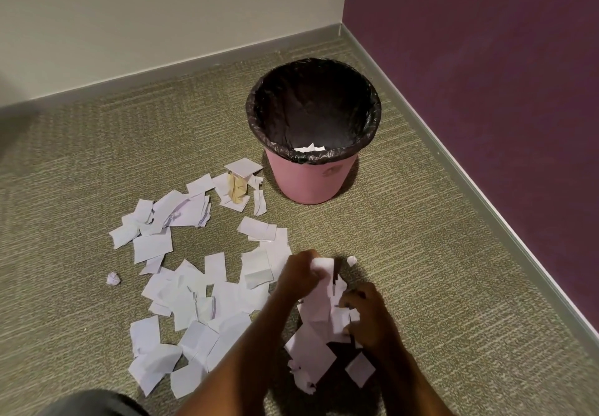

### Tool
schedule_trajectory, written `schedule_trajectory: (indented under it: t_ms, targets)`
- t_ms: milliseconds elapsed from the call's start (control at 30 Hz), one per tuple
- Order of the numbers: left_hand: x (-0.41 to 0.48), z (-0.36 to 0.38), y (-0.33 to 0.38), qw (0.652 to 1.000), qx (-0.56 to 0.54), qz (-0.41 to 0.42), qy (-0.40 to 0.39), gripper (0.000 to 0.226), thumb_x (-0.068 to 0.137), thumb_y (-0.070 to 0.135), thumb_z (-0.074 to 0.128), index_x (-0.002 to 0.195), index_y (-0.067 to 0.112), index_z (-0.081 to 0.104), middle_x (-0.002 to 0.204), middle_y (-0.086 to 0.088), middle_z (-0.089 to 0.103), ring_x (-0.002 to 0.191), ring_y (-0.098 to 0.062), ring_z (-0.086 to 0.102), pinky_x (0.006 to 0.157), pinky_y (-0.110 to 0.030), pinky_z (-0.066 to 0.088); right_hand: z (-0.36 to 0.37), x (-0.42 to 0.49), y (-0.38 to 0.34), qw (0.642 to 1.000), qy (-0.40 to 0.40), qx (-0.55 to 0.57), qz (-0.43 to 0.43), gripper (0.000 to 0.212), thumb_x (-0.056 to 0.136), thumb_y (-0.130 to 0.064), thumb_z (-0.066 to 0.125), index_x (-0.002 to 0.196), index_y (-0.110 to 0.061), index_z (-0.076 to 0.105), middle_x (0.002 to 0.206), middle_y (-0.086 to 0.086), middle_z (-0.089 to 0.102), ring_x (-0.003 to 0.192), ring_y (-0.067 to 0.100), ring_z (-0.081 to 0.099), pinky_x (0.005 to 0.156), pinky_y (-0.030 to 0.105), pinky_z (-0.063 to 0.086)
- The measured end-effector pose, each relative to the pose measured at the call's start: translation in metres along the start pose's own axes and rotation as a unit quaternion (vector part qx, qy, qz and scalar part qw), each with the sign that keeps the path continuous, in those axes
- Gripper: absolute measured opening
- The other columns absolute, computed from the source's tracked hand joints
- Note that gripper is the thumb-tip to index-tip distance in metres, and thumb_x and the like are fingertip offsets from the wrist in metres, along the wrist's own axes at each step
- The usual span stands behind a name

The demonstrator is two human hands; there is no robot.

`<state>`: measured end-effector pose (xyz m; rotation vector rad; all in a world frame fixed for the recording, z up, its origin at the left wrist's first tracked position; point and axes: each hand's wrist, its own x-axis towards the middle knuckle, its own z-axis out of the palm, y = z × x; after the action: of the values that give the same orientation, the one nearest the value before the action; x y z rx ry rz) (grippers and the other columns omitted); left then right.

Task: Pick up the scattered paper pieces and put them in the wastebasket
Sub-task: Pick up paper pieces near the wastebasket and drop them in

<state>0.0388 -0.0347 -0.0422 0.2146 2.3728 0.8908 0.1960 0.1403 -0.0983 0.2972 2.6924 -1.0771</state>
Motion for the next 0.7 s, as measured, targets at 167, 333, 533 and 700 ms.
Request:
schedule_trajectory:
  t_ms: [167, 333, 533, 700]
  targets:
    - [-0.004, 0.012, 0.005, 0.997, 0.004, 0.061, -0.043, 0.032, 0.076, 0.004, 0.080, 0.107, 0.014, 0.079, 0.103, -0.005, 0.079, 0.091, -0.009, 0.068, 0.073, -0.020, 0.047, -0.008, 0.001, -0.009, 0.995, 0.028, 0.066, 0.064, 0.035, 0.063, -0.006, 0.086, 0.074, -0.025, 0.059, 0.107, -0.015, 0.058, 0.102, 0.000, 0.063, 0.080, 0.022, 0.052]
    - [0.008, 0.052, -0.017, 0.991, 0.049, 0.095, -0.076, 0.064, 0.069, 0.025, 0.074, 0.129, 0.043, 0.063, 0.129, 0.009, 0.075, 0.115, -0.016, 0.073, 0.090, -0.039, 0.061, -0.031, 0.008, -0.002, 0.977, 0.118, 0.078, 0.157, 0.036, 0.069, 0.001, 0.092, 0.071, -0.017, 0.061, 0.081, -0.007, 0.063, 0.075, 0.012, 0.062, 0.068, 0.021, 0.048]
    - [-0.026, 0.052, 0.020, 0.990, 0.081, 0.115, -0.015, 0.068, 0.087, 0.014, 0.067, 0.150, 0.032, 0.051, 0.135, -0.001, 0.068, 0.121, -0.030, 0.066, 0.094, -0.044, 0.056, -0.066, 0.023, -0.008, 0.958, 0.145, 0.143, 0.202, 0.027, 0.080, -0.010, 0.090, 0.077, -0.021, 0.066, 0.073, -0.003, 0.071, 0.067, 0.015, 0.065, 0.058, 0.032, 0.047]
    - [-0.022, 0.055, 0.014, 0.994, 0.040, 0.097, -0.011, 0.058, 0.081, 0.040, 0.048, 0.137, 0.037, 0.057, 0.126, 0.003, 0.072, 0.114, -0.028, 0.070, 0.086, -0.044, 0.060, -0.073, 0.059, -0.033, 0.981, 0.112, 0.070, 0.143, 0.026, 0.082, -0.003, 0.069, 0.079, -0.027, 0.062, 0.083, -0.009, 0.069, 0.076, 0.017, 0.066, 0.065, 0.038, 0.053]
